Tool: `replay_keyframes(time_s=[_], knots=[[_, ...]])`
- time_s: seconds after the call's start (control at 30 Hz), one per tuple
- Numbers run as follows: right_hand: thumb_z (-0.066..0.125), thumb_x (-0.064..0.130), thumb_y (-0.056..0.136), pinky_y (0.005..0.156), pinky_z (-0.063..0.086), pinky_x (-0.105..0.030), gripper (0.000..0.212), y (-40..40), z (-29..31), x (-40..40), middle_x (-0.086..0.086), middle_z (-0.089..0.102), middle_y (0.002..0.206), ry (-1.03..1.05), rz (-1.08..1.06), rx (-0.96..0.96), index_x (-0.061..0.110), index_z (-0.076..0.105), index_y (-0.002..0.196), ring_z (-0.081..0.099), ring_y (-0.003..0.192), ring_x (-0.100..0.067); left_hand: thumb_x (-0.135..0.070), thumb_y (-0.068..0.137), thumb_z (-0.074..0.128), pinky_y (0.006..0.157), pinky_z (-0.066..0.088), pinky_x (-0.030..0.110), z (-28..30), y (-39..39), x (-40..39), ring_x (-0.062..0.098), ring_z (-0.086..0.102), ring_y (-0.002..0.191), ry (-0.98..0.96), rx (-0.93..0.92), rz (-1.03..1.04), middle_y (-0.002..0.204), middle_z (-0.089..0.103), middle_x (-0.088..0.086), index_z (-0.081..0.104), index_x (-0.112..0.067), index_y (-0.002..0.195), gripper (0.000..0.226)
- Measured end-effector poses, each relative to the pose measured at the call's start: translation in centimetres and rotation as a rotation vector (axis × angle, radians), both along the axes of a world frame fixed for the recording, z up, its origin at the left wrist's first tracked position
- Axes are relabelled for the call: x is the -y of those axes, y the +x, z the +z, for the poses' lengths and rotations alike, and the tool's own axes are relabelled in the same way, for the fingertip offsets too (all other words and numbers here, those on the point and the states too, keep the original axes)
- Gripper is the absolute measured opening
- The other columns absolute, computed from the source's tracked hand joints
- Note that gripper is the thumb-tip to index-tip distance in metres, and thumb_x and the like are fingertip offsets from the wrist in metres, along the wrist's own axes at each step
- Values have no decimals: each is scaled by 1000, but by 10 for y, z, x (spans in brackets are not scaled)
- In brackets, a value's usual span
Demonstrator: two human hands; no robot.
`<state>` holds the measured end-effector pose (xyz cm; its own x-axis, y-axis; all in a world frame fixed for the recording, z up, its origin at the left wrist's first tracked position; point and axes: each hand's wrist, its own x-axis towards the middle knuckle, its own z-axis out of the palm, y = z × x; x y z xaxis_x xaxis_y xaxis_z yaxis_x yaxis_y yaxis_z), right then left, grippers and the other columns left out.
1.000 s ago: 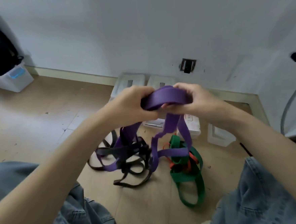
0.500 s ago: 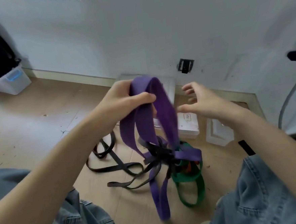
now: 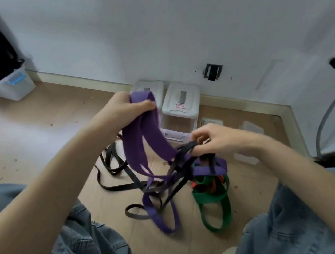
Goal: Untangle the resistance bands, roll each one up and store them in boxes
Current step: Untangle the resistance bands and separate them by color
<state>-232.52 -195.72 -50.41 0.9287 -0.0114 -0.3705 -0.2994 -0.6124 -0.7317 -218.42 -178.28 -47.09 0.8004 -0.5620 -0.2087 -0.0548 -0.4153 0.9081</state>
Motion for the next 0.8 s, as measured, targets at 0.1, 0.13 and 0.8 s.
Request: replay_keyframes(time_s=[0.1, 0.13, 0.8], knots=[[60, 12, 85, 44, 40, -17, 12, -4, 22, 13, -7, 55, 66, 222, -175, 31, 2, 57, 80, 52, 51, -10, -29, 86, 62, 58, 44, 27, -21, 7, -5, 18, 56, 64, 407, 133, -125, 72, 62, 6, 60, -9, 80, 21], [60, 10, 85, 40, 38, -15, 11, -5, 28, 15, -5, 53, 62, 288, -196, 38, 0, 57, 81, 51, 46, -8, -33, 88, 60, 58, 42, 27, -25, 5, -5, 19, 55, 68, 514, 146, -160, 79, 62, 8, 59, -7, 90, 26], [75, 22, 75, 92, 51, -41, 33, -10, 45, 20, -1, 65, 117, 310, 83, -26, 27, 65, 105, 66, 103, -19, -34, 77, 68, 59, 37, 15, -2, -22, 8, 5, 51, 61, 46, 177, -666, 63, 59, -10, 69, -21, 79, 13]])
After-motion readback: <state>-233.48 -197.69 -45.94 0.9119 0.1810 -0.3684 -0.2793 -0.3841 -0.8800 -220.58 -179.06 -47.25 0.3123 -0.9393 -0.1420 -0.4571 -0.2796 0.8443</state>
